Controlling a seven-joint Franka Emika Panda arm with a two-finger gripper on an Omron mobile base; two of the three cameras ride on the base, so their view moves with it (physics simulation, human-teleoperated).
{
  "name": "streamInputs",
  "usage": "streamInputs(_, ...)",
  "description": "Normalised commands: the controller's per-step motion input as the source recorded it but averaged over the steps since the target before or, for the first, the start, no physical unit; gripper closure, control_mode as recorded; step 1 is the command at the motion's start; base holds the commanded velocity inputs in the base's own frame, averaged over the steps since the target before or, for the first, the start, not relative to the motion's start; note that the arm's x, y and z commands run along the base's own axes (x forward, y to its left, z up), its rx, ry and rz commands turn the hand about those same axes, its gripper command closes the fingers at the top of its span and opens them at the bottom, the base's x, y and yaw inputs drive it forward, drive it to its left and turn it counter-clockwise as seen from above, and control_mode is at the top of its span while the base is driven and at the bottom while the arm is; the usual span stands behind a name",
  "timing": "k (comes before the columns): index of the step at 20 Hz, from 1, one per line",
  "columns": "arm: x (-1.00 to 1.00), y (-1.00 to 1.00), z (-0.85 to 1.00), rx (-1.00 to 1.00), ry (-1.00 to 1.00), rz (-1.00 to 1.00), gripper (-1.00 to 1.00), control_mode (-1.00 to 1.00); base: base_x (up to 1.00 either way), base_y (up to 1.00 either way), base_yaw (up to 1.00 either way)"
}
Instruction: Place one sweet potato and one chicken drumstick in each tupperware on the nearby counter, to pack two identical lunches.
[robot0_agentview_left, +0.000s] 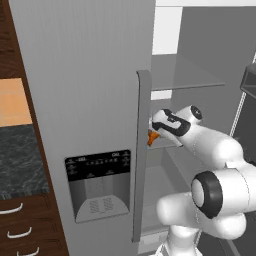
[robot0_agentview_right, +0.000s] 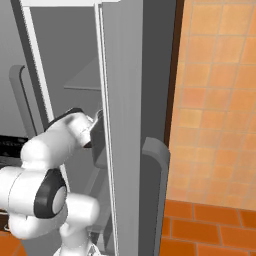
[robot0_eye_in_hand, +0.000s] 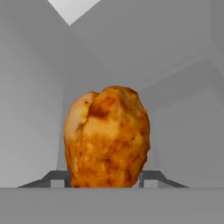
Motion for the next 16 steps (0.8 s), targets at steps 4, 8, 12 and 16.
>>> streamInputs(4, -1.0, -0.29, 0.9, -0.2, -0.04, 0.0, 1.0, -1.0, 0.0, 0.0, 0.0)
streamInputs(8, -1.0, -0.16, 1.0, -0.14, -0.08, 0.0, 1.0, -1.0, 0.0, 0.0, 0.0)
streamInputs(12, -1.0, -0.02, 0.84, -0.12, -0.19, 0.0, 1.0, -1.0, 0.0, 0.0, 0.0)
streamInputs(16, -1.0, 0.0, 0.49, -0.14, -0.12, 0.02, 1.0, -1.0, 0.0, 0.0, 0.0)
